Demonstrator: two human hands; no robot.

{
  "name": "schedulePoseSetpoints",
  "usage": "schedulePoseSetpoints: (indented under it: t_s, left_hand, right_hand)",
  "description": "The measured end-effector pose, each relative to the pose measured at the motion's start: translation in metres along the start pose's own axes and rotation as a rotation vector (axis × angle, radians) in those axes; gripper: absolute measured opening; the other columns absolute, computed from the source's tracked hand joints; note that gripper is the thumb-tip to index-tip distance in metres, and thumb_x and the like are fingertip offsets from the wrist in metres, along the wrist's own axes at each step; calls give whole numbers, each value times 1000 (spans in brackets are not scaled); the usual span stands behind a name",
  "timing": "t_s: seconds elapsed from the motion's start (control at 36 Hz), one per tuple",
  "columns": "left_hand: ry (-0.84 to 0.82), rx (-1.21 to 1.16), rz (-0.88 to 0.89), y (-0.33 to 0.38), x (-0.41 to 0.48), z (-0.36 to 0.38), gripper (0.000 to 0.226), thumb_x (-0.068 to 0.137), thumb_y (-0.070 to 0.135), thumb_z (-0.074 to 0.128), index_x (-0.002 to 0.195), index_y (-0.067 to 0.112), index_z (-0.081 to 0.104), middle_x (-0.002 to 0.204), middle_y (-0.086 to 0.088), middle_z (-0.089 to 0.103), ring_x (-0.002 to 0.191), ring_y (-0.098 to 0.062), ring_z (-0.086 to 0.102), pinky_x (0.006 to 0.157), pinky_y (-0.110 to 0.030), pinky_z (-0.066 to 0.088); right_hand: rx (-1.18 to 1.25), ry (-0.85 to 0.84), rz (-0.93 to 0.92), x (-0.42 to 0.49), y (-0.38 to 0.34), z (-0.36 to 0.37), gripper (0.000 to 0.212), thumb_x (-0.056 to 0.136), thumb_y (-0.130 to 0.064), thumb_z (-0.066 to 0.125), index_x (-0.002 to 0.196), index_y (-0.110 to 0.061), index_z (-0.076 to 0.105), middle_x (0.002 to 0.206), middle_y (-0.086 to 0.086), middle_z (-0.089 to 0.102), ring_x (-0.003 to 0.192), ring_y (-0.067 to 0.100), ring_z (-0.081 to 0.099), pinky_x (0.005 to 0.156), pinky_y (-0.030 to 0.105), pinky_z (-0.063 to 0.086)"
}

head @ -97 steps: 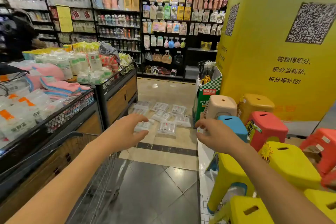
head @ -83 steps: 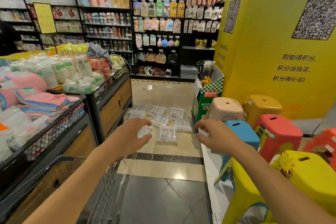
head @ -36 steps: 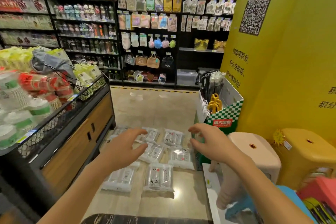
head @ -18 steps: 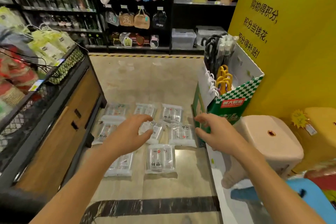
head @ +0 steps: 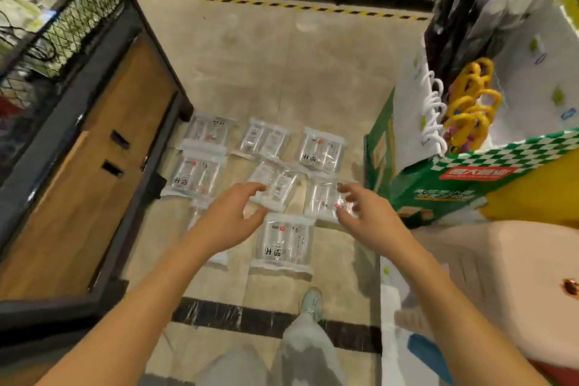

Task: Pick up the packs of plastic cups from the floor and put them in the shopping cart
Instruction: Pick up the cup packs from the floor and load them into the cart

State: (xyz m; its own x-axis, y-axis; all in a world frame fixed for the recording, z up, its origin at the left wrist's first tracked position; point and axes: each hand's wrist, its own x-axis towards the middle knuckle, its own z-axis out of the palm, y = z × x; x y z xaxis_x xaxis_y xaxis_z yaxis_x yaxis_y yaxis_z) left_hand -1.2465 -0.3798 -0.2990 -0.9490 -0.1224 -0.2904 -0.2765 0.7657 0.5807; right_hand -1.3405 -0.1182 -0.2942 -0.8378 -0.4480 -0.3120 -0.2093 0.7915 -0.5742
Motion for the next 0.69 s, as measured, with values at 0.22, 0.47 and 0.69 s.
schedulePoseSetpoints:
  t_s: [0.22,0.47,0.69]
  left_hand:
    - [-82,-105,-161,-90,102,92,50,94,31,60,141,27,45,133,-2,52,113,-12,51,86,-25,38]
    - [-156,-197,-303,-259,211,259,59,95,32,59,148,35,33,144,-3,41,130,-20,44,106,-41,40]
    - [-278,-152,-375,-414,262,437,75,92,43,59,148,55,11,161,-7,14,148,-26,18,118,-48,22]
  right_hand:
    - [105,-127,138,117,82,106,47,94,-33,59,139,-24,47,125,6,58,105,18,58,84,30,42]
    - [205,-157,260,227,213,309,58,91,-35,60,145,-29,40,139,4,52,125,24,52,102,44,46]
    - [149,-252,287,294,352,498,77,93,-41,61,155,-39,17,151,16,38,139,32,35,113,41,33]
